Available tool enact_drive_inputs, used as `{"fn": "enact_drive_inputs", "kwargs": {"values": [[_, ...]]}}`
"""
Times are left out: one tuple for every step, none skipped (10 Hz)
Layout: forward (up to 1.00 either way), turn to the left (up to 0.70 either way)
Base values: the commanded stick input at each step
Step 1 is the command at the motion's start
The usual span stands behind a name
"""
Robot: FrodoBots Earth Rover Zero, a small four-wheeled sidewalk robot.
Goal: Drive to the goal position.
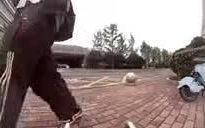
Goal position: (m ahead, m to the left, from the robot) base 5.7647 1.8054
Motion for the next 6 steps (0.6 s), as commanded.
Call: {"fn": "enact_drive_inputs", "kwargs": {"values": [[0.45, 0.0], [0.45, 0.0], [0.45, 0.0], [0.45, 0.0], [0.45, 0.0], [0.45, 0.0]]}}
